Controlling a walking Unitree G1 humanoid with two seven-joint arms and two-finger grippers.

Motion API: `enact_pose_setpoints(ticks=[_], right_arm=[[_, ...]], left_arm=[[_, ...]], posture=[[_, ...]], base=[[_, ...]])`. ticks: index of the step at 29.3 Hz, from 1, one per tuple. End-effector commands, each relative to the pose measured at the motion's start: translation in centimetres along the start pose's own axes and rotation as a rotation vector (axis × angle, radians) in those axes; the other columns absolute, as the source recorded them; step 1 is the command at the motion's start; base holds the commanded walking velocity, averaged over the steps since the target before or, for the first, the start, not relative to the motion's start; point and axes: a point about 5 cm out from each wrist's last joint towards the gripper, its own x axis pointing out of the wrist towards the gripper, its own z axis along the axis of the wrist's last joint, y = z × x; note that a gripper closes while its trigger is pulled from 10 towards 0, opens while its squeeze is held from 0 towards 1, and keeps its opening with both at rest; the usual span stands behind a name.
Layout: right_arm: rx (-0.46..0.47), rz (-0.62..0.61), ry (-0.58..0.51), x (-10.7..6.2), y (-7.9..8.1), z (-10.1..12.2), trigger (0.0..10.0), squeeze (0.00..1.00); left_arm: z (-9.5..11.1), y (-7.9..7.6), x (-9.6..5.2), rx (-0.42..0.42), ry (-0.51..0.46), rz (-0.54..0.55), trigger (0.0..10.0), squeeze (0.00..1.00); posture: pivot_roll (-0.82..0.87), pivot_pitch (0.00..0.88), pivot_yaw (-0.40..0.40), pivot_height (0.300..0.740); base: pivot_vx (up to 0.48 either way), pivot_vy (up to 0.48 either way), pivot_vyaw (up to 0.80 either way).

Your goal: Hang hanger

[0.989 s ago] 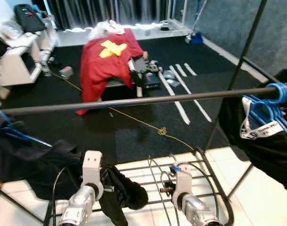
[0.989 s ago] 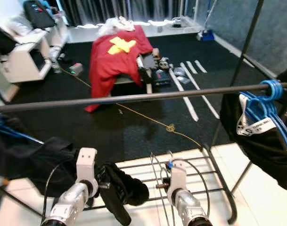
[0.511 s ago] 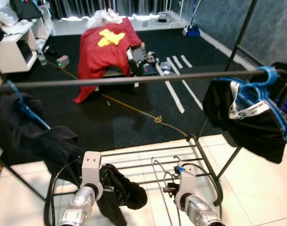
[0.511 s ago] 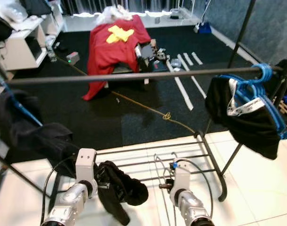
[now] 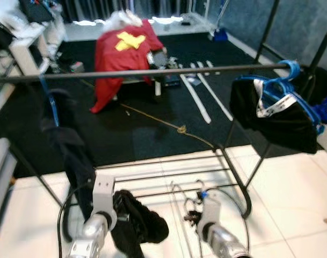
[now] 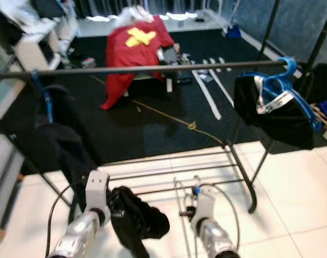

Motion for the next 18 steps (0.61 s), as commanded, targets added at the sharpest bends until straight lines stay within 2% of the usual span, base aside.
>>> enact_pose_setpoints(ticks=[1,18], right_arm=[[0.000,-0.018,0.016,-0.24,-0.63,-0.46,10.0,0.00],[0.000,-0.020,0.022,-0.22,-0.55,-0.54,10.0,0.00]], left_arm=[[0.07,0.21,-0.13,0.002,-0.006,0.006,10.0,0.00],[0.18,0.29,-0.08,0.000,-0.006,0.008,10.0,0.00]], posture=[[0.03,0.044,0.030,0.740],[0.03,0.041,0.034,0.740]], base=[[-0.304,0.000,0.00],[-0.296,0.000,0.00]])
